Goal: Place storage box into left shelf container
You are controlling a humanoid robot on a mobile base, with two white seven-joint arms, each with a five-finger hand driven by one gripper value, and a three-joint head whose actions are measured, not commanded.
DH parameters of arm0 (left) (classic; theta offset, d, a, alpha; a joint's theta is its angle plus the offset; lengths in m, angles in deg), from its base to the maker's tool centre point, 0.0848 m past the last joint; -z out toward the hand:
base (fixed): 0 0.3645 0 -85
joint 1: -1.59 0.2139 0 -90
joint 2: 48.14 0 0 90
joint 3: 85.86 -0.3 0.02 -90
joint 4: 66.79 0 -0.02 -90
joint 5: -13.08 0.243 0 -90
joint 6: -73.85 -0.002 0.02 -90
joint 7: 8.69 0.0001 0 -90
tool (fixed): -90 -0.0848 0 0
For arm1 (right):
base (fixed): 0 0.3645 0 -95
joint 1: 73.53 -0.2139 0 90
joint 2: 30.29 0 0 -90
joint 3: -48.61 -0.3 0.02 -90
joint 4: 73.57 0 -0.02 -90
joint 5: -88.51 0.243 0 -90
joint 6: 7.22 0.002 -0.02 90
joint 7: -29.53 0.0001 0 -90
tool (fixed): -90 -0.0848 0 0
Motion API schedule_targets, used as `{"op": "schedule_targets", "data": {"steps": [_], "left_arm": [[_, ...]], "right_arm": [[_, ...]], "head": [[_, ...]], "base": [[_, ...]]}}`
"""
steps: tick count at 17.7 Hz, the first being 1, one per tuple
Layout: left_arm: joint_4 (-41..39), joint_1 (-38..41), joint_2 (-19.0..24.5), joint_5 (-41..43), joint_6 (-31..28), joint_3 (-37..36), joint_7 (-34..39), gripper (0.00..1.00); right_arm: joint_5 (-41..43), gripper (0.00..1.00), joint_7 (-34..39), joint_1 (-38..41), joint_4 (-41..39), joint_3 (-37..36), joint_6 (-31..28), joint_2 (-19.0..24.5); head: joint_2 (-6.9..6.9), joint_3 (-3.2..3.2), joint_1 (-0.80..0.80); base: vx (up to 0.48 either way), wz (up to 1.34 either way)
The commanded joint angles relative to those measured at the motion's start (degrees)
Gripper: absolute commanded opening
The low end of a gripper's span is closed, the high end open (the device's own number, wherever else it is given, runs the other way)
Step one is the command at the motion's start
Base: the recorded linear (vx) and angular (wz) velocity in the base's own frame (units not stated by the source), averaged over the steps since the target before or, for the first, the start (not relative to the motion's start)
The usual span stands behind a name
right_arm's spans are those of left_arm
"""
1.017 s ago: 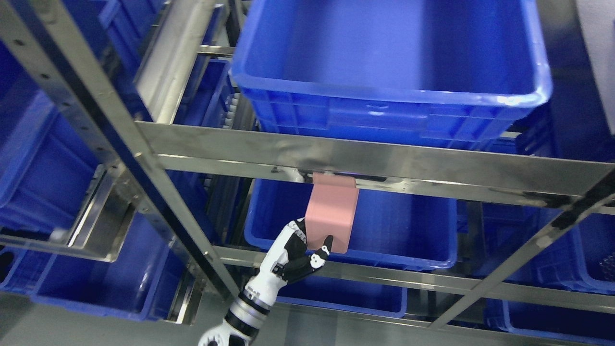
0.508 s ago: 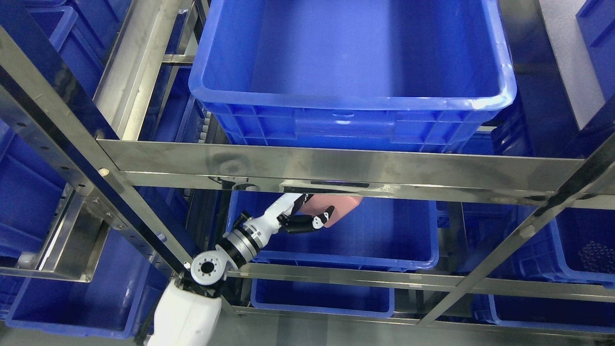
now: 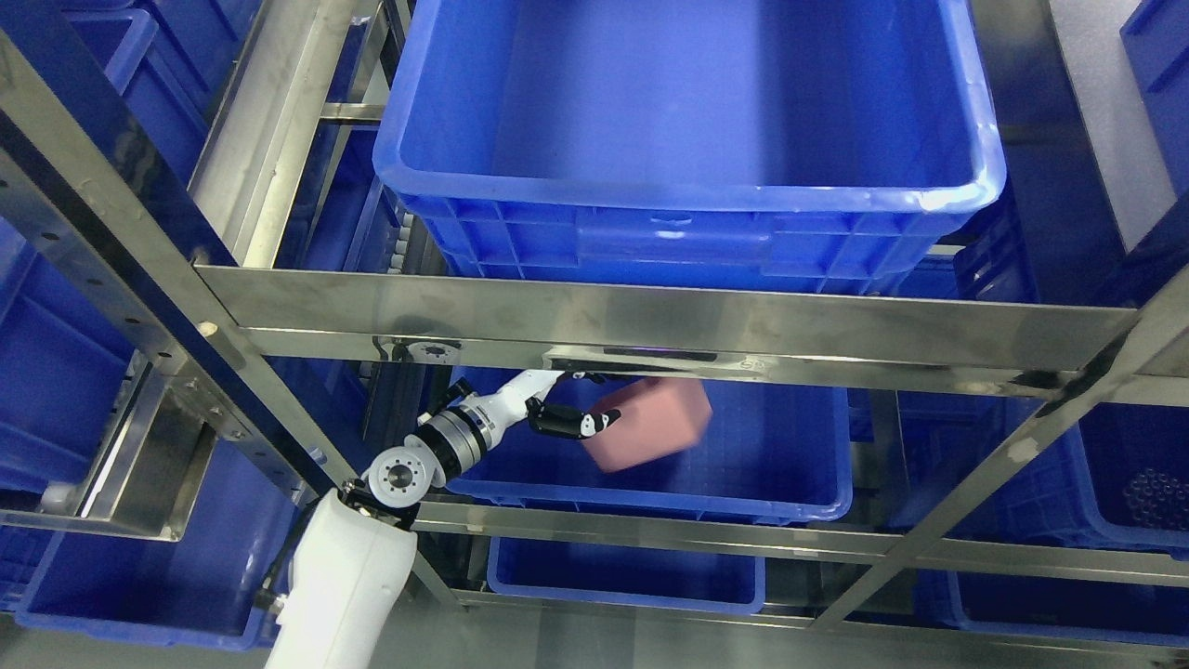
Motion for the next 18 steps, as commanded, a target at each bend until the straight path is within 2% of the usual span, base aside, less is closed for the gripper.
{"op": "schedule_targets", "data": {"steps": [1, 2, 3, 5, 9, 13, 16, 18], "left_arm": [[6.65, -3.39, 1.00, 2.46, 2.37, 3.71, 0.99, 0.81], [2.81, -3.39, 1.00, 0.20, 2.03, 3.88, 3.43, 0.90], [1.21, -3.30, 1.00, -4.00, 1.85, 3.88, 5.98, 0.94], [-2.21, -1.82, 1.00, -17.34, 0.28, 4.06, 11.51, 0.98], [-22.30, 10.82, 1.00, -26.17, -5.86, 4.32, 21.01, 0.99], [-37.62, 21.54, 1.00, -27.25, -7.03, 4.85, 24.46, 0.99], [-38.18, 27.62, 1.00, -27.33, -1.16, 4.15, 23.67, 0.99], [-38.18, 30.00, 1.00, -27.25, 0.26, 4.41, 22.27, 0.99]], "right_arm": [[-0.09, 1.00, -0.01, 0.62, -1.00, -0.27, 0.02, -1.00], [-0.09, 1.00, -0.01, 0.62, -1.00, -0.27, 0.02, -1.00], [-0.09, 1.00, -0.01, 0.62, -1.00, -0.27, 0.02, -1.00], [-0.09, 1.00, -0.01, 0.62, -1.00, -0.27, 0.02, -1.00], [-0.09, 1.00, -0.01, 0.62, -1.00, -0.27, 0.02, -1.00], [-0.09, 1.00, -0.01, 0.62, -1.00, -0.27, 0.02, -1.00], [-0.09, 1.00, -0.01, 0.62, -1.00, -0.27, 0.02, -1.00], [-0.09, 1.00, -0.01, 0.62, -1.00, -0.27, 0.02, -1.00]], "head": [[0.00, 0.00, 0.00], [0.00, 0.00, 0.00], [0.00, 0.00, 0.00], [0.00, 0.00, 0.00], [0.00, 0.00, 0.00], [0.00, 0.00, 0.00], [0.00, 0.00, 0.00], [0.00, 0.00, 0.00]], "base": [[0.000, 0.00], [0.000, 0.00], [0.000, 0.00], [0.000, 0.00], [0.000, 0.00], [0.000, 0.00], [0.000, 0.00], [0.000, 0.00]]}}
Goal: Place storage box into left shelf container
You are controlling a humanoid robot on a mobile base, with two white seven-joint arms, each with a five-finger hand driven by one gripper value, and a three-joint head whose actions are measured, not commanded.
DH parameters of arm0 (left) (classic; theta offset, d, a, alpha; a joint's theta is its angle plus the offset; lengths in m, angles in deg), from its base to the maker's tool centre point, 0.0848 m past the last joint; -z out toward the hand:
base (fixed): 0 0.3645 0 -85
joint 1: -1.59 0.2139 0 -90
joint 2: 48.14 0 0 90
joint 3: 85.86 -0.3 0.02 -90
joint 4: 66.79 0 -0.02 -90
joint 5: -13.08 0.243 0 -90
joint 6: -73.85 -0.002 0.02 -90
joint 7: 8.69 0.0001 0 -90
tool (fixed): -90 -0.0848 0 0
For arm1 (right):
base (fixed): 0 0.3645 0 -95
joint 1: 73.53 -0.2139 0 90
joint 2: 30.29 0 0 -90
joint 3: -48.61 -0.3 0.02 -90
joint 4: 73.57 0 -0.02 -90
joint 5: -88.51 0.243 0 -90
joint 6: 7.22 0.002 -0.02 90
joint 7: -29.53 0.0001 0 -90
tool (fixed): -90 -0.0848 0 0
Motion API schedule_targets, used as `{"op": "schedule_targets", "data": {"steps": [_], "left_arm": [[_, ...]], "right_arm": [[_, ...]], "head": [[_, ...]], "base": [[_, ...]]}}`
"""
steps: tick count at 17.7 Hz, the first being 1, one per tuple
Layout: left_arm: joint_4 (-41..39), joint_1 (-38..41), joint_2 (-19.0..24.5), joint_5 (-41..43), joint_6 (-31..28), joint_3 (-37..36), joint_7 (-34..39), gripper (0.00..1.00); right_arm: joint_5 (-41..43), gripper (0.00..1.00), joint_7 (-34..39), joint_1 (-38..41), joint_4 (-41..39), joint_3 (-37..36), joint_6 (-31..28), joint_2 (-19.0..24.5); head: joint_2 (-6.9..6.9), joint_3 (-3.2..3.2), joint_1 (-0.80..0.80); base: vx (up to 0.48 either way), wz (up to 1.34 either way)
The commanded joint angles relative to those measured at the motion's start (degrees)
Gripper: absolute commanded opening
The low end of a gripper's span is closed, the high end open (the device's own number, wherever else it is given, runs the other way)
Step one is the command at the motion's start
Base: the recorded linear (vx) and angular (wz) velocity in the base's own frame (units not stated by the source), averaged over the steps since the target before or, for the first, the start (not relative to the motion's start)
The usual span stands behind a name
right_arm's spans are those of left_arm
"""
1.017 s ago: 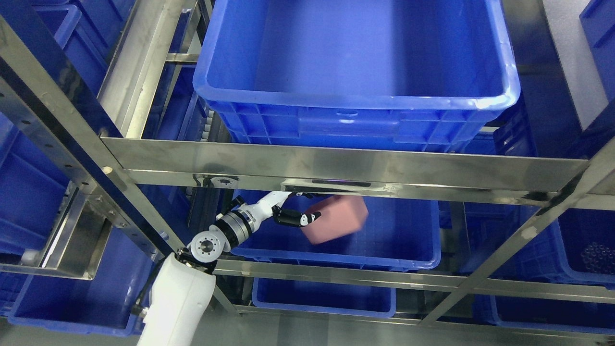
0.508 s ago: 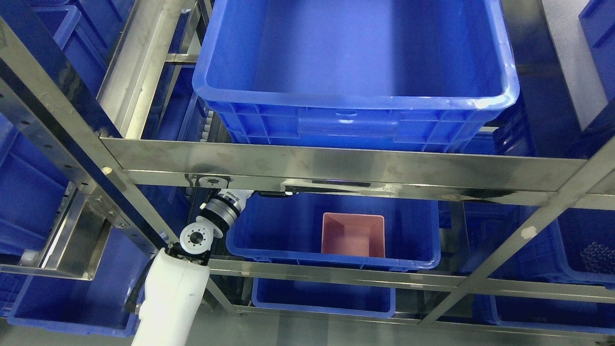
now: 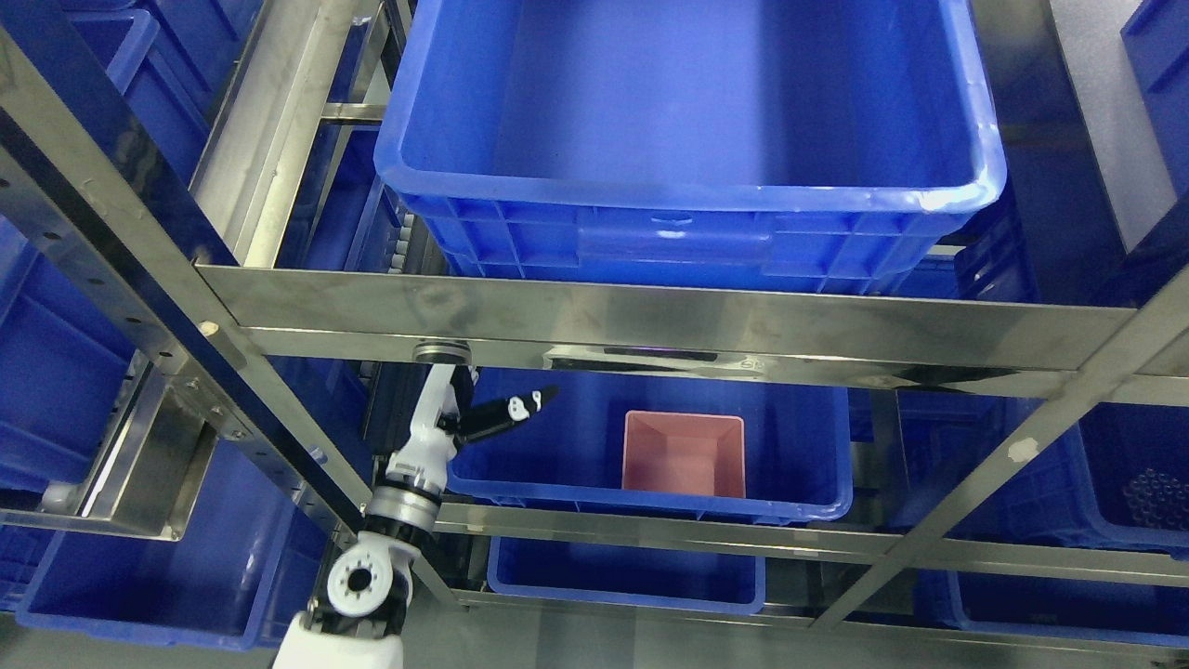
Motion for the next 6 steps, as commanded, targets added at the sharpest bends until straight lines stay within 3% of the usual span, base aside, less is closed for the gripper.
{"op": "schedule_targets", "data": {"steps": [1, 6], "left_arm": [[-14.89, 10.20, 1.00, -1.93, 2.87, 0.84, -1.29, 0.99], [-14.89, 13.54, 1.00, -1.93, 3.57, 1.11, -1.21, 0.99]], "right_arm": [[-0.09, 1.00, -0.01, 0.62, -1.00, -0.26, 0.03, -1.00], [-0.09, 1.00, -0.01, 0.62, -1.00, -0.26, 0.03, -1.00]], "head": [[0.00, 0.00, 0.00], [0.00, 0.00, 0.00]], "base": [[0.000, 0.00], [0.000, 0.00]]}}
